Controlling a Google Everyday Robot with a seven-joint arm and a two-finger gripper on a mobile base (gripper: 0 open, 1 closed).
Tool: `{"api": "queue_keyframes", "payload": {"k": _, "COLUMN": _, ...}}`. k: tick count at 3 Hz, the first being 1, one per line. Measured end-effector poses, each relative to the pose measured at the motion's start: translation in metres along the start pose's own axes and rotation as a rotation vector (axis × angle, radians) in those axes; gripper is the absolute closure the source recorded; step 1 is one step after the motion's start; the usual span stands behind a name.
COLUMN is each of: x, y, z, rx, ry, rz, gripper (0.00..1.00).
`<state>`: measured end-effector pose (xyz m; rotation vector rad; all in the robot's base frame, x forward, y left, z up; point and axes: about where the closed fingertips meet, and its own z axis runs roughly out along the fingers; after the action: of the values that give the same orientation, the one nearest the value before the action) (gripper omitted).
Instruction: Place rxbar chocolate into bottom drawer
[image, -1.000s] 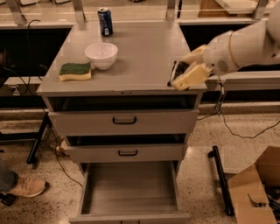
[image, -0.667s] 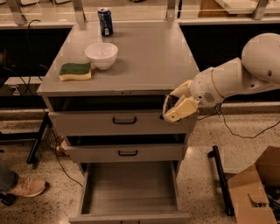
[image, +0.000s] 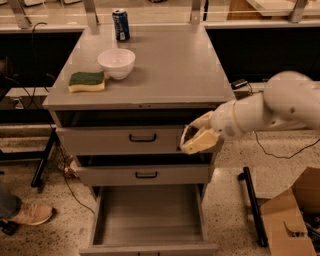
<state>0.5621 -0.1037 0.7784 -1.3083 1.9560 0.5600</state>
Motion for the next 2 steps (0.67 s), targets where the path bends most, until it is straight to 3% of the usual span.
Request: {"api": "queue_keyframes", "payload": {"k": 2, "x": 0.057, "y": 0.014, "z": 0.113, "rx": -0.132, "ry": -0.132, "rz": 0.122, "gripper": 1.00}}
